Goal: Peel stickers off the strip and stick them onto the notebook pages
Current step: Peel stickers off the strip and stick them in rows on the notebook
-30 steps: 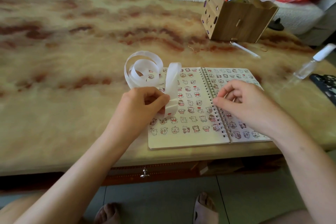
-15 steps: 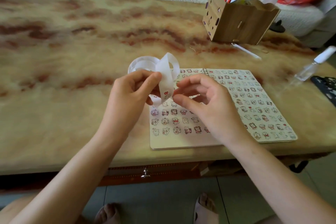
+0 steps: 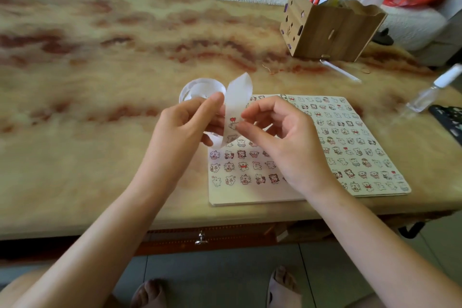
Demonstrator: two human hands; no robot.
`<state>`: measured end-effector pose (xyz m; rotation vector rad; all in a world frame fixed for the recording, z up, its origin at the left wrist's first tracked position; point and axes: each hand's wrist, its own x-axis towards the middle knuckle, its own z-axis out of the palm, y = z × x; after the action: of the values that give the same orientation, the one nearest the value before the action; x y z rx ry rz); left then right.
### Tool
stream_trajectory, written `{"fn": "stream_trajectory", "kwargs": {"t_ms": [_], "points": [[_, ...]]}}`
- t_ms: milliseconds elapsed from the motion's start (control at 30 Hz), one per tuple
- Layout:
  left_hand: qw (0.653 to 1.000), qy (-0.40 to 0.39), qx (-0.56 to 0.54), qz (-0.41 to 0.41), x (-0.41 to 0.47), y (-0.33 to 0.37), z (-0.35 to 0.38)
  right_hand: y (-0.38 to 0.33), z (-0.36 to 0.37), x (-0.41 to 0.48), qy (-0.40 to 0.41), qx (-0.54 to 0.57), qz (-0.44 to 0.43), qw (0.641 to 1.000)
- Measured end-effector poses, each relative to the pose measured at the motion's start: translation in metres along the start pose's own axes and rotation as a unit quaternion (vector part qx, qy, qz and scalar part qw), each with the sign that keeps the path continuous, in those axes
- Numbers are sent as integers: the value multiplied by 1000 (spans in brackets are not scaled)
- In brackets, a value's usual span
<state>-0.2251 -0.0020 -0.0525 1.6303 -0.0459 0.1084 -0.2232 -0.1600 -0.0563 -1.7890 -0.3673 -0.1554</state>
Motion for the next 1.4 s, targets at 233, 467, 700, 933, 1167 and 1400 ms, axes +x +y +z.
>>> {"fn": "stream_trajectory", "kwargs": {"t_ms": [233, 467, 700, 933, 1167, 1400], "points": [[999, -23, 43, 14, -1, 0, -2, 2, -2, 0, 11, -18, -14, 1000], [997, -24, 62, 25, -2, 0, -1, 1, -2, 2, 20, -35, -13, 999], [997, -28, 65, 23, -2, 0, -3, 2, -2, 2, 14, -44, -25, 999], [997, -29, 72, 20, -2, 0, -4, 1, -1, 2, 8, -31, -19, 999], [997, -22, 73, 3, -3, 0, -2, 2, -2, 2, 3, -41, -29, 999], [996, -1, 87, -6, -4, 0, -2, 4, -1, 1, -5, -119, -92, 989]]}}
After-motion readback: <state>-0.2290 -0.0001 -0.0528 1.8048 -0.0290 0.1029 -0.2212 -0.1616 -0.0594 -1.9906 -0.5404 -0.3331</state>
